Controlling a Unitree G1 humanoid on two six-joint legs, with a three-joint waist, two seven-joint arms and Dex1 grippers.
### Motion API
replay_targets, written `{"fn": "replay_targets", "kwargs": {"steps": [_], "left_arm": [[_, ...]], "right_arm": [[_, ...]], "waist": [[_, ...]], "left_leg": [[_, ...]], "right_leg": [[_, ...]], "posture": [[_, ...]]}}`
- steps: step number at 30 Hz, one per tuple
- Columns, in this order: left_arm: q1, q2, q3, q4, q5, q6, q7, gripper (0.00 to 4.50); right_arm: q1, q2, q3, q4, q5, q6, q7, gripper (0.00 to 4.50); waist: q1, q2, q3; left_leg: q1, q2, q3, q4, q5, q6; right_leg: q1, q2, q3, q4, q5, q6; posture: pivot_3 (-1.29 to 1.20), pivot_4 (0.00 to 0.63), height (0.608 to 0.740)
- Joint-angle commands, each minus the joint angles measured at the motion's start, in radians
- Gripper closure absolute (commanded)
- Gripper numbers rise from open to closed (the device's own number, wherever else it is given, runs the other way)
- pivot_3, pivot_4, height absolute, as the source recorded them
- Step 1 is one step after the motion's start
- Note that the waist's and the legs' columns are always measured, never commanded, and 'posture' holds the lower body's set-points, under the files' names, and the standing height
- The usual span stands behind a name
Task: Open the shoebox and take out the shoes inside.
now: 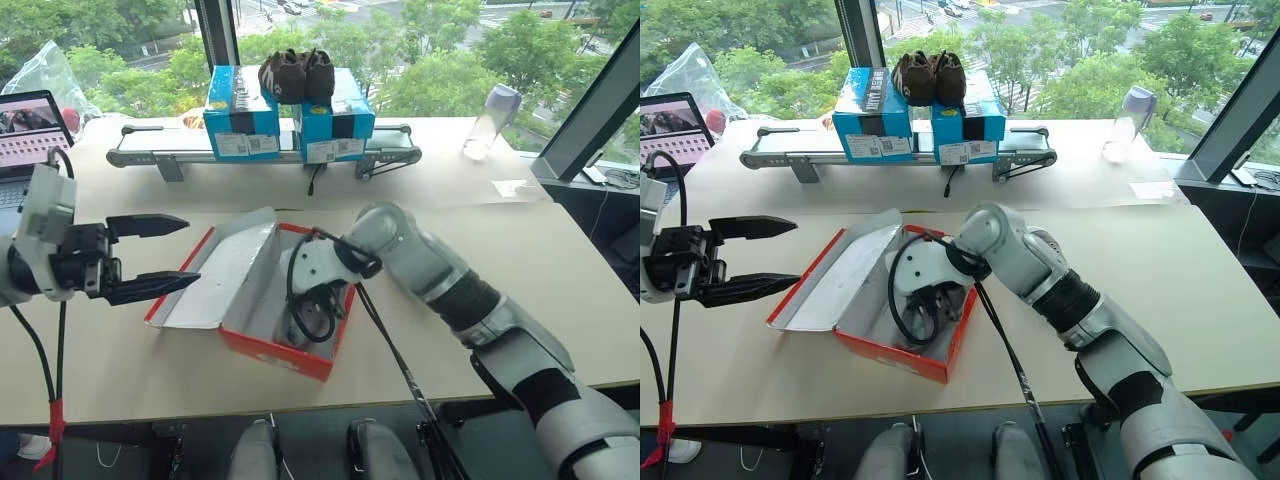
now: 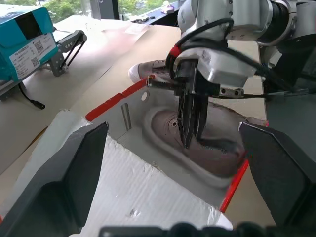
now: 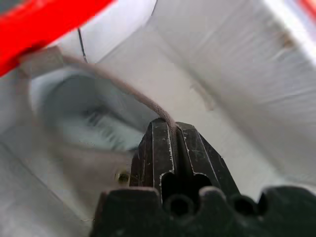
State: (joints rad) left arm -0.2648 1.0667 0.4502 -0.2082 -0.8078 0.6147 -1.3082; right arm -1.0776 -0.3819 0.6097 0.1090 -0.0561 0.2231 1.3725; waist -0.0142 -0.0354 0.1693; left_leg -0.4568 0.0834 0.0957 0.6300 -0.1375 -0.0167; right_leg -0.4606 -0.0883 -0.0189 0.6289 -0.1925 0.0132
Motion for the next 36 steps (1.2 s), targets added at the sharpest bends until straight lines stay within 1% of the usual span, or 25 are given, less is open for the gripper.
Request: {"fn": "replay_targets", "kwargs": {"steps": [1,7,9,12,17,19,21,23,25,28,30,33,36], "left_arm": [[-0.029,0.008,-0.005,0.007,0.004,-0.023,-0.007,0.0],[-0.077,-0.006,-0.053,0.04,0.02,-0.042,-0.02,0.0],[-0.093,-0.011,-0.07,0.052,0.026,-0.049,-0.026,0.0],[-0.126,-0.018,-0.104,0.078,0.038,-0.06,-0.033,0.0],[-0.172,-0.038,-0.149,0.11,0.055,-0.076,-0.051,0.0],[-0.184,-0.044,-0.16,0.116,0.062,-0.077,-0.056,0.0],[-0.193,-0.046,-0.167,0.125,0.068,-0.08,-0.063,0.0],[-0.199,-0.046,-0.173,0.132,0.071,-0.082,-0.067,0.0],[-0.201,-0.045,-0.177,0.137,0.073,-0.086,-0.071,0.0],[-0.2,-0.047,-0.179,0.139,0.077,-0.087,-0.074,0.0],[-0.197,-0.048,-0.18,0.136,0.078,-0.086,-0.072,0.0],[-0.191,-0.05,-0.176,0.129,0.078,-0.083,-0.069,0.0],[-0.178,-0.049,-0.166,0.119,0.073,-0.078,-0.065,0.0]], "right_arm": [[-0.085,-0.016,-0.11,-0.07,0.05,0.024,0.007,4.42],[-0.203,-0.069,-0.233,-0.034,0.086,0.068,-0.014,4.42],[-0.237,-0.109,-0.266,0.001,0.083,0.067,-0.018,4.42],[-0.269,-0.198,-0.298,0.079,0.055,0.051,-0.017,4.42],[-0.222,-0.34,-0.302,0.169,0.021,-0.033,0.017,4.42],[-0.192,-0.382,-0.304,0.219,0.004,-0.102,0.012,4.42],[-0.152,-0.438,-0.301,0.279,-0.011,-0.155,0.039,4.42],[-0.114,-0.479,-0.31,0.35,-0.001,-0.277,0.081,4.42],[-0.105,-0.492,-0.315,0.415,0.001,-0.346,0.092,4.42],[-0.107,-0.544,-0.266,0.556,-0.094,-0.511,0.088,4.42],[-0.124,-0.547,-0.252,0.63,-0.131,-0.565,0.088,4.42],[-0.169,-0.537,-0.246,0.715,-0.163,-0.553,0.099,4.42],[-0.238,-0.503,-0.277,0.795,-0.154,-0.452,0.082,4.42]], "waist": [[-0.001,0.0,0.0],[0.003,0.0,0.0],[0.003,0.0,0.0],[0.006,0.0,0.0],[0.002,0.0,0.0],[0.0,0.0,0.0],[-0.004,0.0,0.0],[-0.002,0.0,0.0],[-0.003,0.0,0.0],[-0.009,0.001,0.001],[-0.009,0.001,0.001],[-0.017,0.001,0.001],[-0.029,0.002,0.001]], "left_leg": [[0.0,0.0,0.0,0.0,0.0,0.0],[0.0,0.0,0.0,0.0,0.0,0.0],[0.0,0.0,0.0,0.0,0.0,0.0],[0.0,0.0,0.0,0.0,0.0,0.0],[-0.001,-0.001,0.001,-0.001,0.0,0.0],[-0.001,-0.001,0.001,-0.002,0.0,0.0],[-0.001,-0.001,0.001,-0.002,0.0,0.0],[-0.001,-0.001,0.001,-0.002,0.0,0.001],[-0.001,-0.001,0.001,-0.001,0.0,0.001],[0.0,-0.001,0.001,-0.001,0.0,0.001],[0.0,-0.001,0.001,-0.001,0.0,0.001],[0.0,-0.001,0.001,-0.001,0.0,0.001],[0.0,-0.001,0.001,-0.001,0.001,0.002]], "right_leg": [[0.0,0.0,0.0,0.0,0.0,0.0],[0.0,0.0,0.0,0.0,0.0,0.0],[0.0,0.0,-0.001,-0.001,0.0,0.0],[0.0,-0.001,-0.001,-0.001,0.0,0.0],[0.0,-0.002,0.0,-0.002,0.0,0.0],[-0.001,-0.001,0.0,-0.002,0.0,0.0],[-0.001,-0.001,0.001,-0.002,0.0,0.0],[-0.001,-0.001,0.001,-0.001,0.0,0.0],[-0.001,-0.001,0.001,-0.002,0.0,0.0],[-0.001,0.0,0.003,-0.001,0.0,0.0],[-0.001,-0.001,0.003,-0.001,0.0,0.0],[-0.001,-0.001,0.003,-0.001,0.0,0.0],[-0.001,-0.001,0.003,0.0,0.0,0.0]], "posture": [[0.0,0.15,0.74],[0.0,0.15,0.74],[0.0,0.15,0.74],[0.0,0.15,0.74],[0.0,0.15,0.74],[0.0,0.15,0.74],[0.0,0.15,0.74],[0.0,0.15,0.74],[0.0,0.15,0.74],[0.0,0.15,0.74],[0.0,0.15,0.74],[0.0,0.15,0.74],[0.0,0.15,0.74]]}}
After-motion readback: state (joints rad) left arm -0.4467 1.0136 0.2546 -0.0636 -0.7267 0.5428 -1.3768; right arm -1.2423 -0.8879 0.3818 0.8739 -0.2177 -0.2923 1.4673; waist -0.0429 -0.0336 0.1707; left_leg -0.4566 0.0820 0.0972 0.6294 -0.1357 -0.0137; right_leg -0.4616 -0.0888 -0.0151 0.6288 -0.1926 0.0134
